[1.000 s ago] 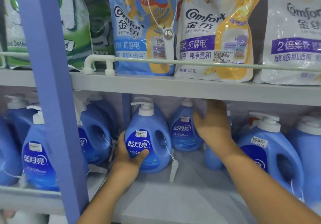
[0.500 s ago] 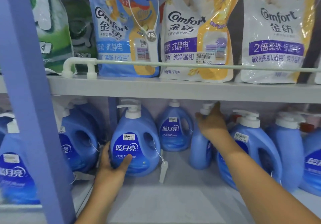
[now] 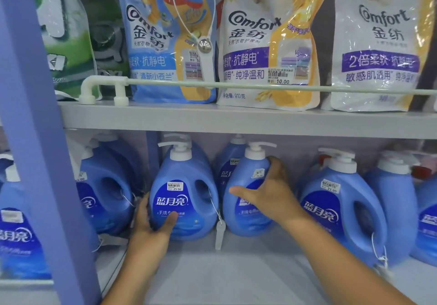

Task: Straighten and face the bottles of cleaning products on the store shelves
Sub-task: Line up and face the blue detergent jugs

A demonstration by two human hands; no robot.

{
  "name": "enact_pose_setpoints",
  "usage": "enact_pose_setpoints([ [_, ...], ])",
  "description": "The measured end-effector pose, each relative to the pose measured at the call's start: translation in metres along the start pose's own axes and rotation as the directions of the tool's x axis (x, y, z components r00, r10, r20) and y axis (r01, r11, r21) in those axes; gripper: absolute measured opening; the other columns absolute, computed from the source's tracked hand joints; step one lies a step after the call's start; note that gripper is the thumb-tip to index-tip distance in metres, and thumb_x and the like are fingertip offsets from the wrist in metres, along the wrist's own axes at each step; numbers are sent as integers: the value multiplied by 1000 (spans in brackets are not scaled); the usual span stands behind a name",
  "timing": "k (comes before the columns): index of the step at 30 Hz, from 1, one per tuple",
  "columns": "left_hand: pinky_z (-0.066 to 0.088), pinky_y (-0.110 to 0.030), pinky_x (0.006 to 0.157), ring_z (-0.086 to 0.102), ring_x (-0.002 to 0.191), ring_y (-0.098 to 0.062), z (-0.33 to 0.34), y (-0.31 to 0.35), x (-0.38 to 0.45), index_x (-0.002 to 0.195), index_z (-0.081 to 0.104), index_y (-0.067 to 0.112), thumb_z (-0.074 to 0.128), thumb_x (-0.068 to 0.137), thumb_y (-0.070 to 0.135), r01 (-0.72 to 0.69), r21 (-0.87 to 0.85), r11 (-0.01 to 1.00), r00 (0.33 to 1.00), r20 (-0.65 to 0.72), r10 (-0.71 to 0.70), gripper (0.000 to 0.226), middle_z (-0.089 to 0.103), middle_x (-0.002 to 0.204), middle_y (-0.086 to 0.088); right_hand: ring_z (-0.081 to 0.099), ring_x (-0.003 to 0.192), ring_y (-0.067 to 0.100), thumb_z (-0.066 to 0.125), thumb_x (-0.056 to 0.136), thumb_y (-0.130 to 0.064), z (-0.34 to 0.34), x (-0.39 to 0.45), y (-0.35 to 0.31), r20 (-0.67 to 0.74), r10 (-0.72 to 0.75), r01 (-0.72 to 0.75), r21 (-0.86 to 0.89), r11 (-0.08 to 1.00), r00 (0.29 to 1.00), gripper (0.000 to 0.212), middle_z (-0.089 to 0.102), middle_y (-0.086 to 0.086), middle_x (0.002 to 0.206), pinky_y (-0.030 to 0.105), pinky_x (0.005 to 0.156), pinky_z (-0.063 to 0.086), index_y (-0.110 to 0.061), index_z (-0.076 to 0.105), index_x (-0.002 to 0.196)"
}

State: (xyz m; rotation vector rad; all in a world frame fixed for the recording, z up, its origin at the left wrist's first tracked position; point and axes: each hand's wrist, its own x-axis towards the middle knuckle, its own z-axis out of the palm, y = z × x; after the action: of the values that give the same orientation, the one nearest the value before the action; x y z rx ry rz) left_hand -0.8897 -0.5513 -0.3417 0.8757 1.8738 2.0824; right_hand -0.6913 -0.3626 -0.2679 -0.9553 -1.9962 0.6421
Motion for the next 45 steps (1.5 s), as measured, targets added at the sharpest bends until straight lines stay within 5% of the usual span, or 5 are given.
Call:
enact_pose_setpoints([
  [8, 52, -40, 100, 63, 119, -10, 2, 5, -4, 126, 44, 60, 86, 56, 59, -45, 58, 997, 999, 27, 43, 82, 64, 131, 18, 44, 127, 38, 83, 67, -67, 39, 15, -2, -185, -4, -40, -234, 972, 983, 120, 40, 16, 139, 51, 90, 53, -8, 26, 155],
  [17, 44, -6, 77, 60, 105, 3, 11, 7, -2, 146, 39, 24, 84, 80, 2, -97, 104, 990, 995, 31, 94, 83, 60, 132, 3, 41, 131, 38, 80, 67, -70, 38, 28, 10, -106, -12, -9, -197, 980, 994, 124, 36, 15, 144, 42, 93, 48, -13, 18, 158],
  [32, 41, -39, 109, 46, 139, -24, 7, 7, -4, 158, 26, 26, 82, 85, 11, -78, 177, 981, 997, 4, 78, 94, 45, 153, 1, 44, 136, 38, 88, 74, -48, 27, 9, 21, -1, -5, 5, -117, 993, 1000, 126, 30, 15, 150, 45, 104, 49, -15, 5, 162],
  [38, 28, -14, 115, 40, 144, -11, 55, 55, -62, 143, 48, 24, 76, 88, 14, -472, 251, 845, 863, -64, 501, 62, 42, 152, 5, 43, 140, 12, 77, 88, -42, -20, -46, 16, 79, -27, 21, 76, 997, 997, 86, 39, -5, 152, 26, 108, 41, -32, 26, 158],
  [45, 46, -26, 109, 56, 130, -9, 191, 98, -94, 137, 49, 31, 80, 87, 18, -182, -4, 983, 902, 397, 169, 60, 58, 140, 7, 69, 76, 11, 60, 89, -44, -186, -100, 61, -461, -63, 198, 249, 948, 885, 10, 73, -11, 87, 21, 69, 54, -42, 66, 98],
])
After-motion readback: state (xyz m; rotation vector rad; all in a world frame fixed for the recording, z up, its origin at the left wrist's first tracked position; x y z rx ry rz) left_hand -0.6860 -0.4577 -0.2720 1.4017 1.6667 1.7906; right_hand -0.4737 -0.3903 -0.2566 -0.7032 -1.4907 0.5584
